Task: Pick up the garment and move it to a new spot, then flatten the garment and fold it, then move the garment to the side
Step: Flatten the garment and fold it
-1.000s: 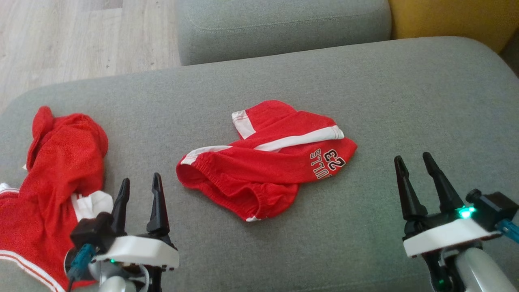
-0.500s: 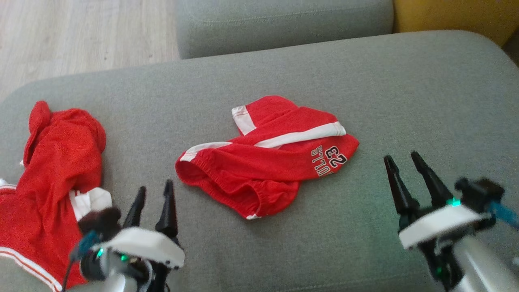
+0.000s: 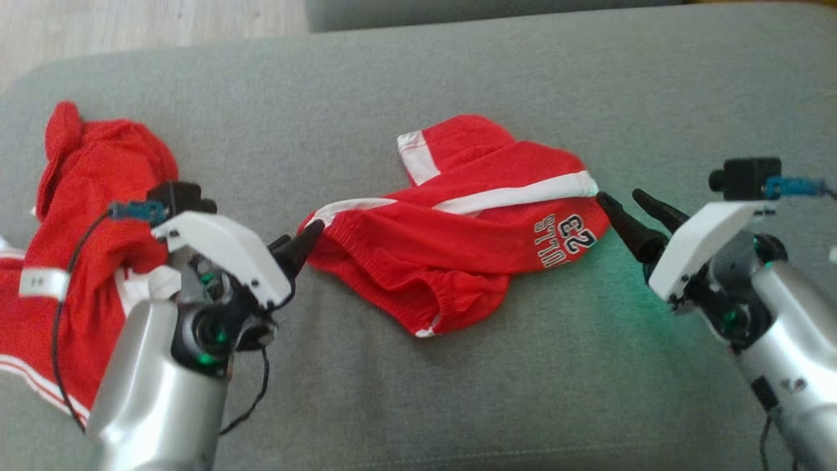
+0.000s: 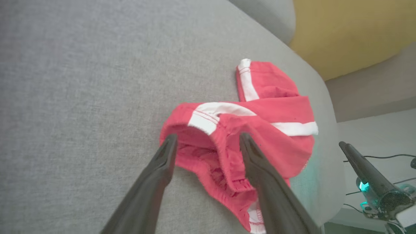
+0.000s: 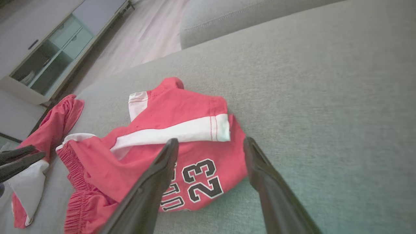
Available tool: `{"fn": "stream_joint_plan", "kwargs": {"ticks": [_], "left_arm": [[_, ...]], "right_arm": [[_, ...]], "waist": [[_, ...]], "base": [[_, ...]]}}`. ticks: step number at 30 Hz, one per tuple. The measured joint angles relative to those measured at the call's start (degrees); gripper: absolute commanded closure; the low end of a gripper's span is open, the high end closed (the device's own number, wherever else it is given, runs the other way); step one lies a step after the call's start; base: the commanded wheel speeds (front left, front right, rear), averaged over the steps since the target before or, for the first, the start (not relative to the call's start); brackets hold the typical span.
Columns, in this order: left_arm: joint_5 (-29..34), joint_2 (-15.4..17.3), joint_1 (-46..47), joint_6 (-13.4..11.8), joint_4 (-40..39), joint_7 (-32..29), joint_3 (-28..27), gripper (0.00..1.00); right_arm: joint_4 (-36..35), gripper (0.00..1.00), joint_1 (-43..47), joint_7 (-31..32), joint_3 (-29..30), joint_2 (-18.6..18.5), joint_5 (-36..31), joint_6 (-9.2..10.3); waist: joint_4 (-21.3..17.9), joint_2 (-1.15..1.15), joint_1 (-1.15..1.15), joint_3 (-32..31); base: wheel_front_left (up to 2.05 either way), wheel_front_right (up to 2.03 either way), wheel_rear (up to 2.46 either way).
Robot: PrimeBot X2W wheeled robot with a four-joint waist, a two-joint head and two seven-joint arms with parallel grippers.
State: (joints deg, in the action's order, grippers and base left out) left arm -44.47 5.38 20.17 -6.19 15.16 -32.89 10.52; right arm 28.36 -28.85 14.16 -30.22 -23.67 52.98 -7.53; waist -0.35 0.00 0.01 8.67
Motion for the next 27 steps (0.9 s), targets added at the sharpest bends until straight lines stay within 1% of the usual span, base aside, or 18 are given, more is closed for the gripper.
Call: {"fn": "stream_joint_plan", "kwargs": {"ticks": [2, 5, 8, 11, 20, 23, 27], "left_arm": [[-1.6, -0.2, 2.3, -1.0, 2.3, -2.7, -0.2, 0.0], [-4.1, -0.5, 5.3, -1.3, 5.1, -7.2, -0.1, 0.0], [-4.1, -0.6, 8.4, -1.9, 7.7, -9.4, 0.4, 0.0], [-4.1, -0.6, 11.0, -1.9, 9.7, -10.0, 0.4, 0.0], [-5.0, -1.0, 13.8, -1.8, 14.2, -12.6, 2.0, 0.0], [-5.2, -1.0, 14.1, -1.6, 14.6, -13.2, 1.8, 0.0], [-7.5, -1.4, 14.1, -2.0, 14.6, -13.5, 0.7, 0.0]], "right_arm": [[1.6, 0.0, -2.1, 3.1, -1.4, -0.7, 2.6, 0.0], [3.8, 0.0, -5.0, 7.1, -3.0, -1.0, 6.5, 0.0], [5.4, 0.0, -7.5, 10.4, -4.7, -1.4, 9.4, 0.0], [6.8, 0.0, -9.3, 12.8, -6.5, -2.1, 11.3, 0.0], [8.8, 0.0, -12.7, 13.1, -10.7, -2.4, 13.4, 0.0], [9.1, 0.0, -13.0, 12.9, -12.0, -2.4, 14.2, 0.0], [9.8, 0.0, -13.2, 12.0, -13.6, -2.5, 15.0, 0.0]], "waist": [[0.7, 0.0, 0.0, 1.0], [1.5, 0.0, 0.0, 2.2], [2.2, 0.0, 0.0, 3.4], [2.8, 0.0, 0.0, 4.3], [3.2, 0.0, 0.0, 5.3], [3.1, 0.0, -0.01, 5.1], [3.1, 0.0, -0.01, 5.1]], "base": [[0.0, 0.0, 0.0], [0.0, 0.0, 0.0], [0.0, 0.0, 0.0], [0.0, 0.0, 0.0], [0.0, 0.0, 0.0], [0.0, 0.0, 0.0], [0.0, 0.0, 0.0]]}}
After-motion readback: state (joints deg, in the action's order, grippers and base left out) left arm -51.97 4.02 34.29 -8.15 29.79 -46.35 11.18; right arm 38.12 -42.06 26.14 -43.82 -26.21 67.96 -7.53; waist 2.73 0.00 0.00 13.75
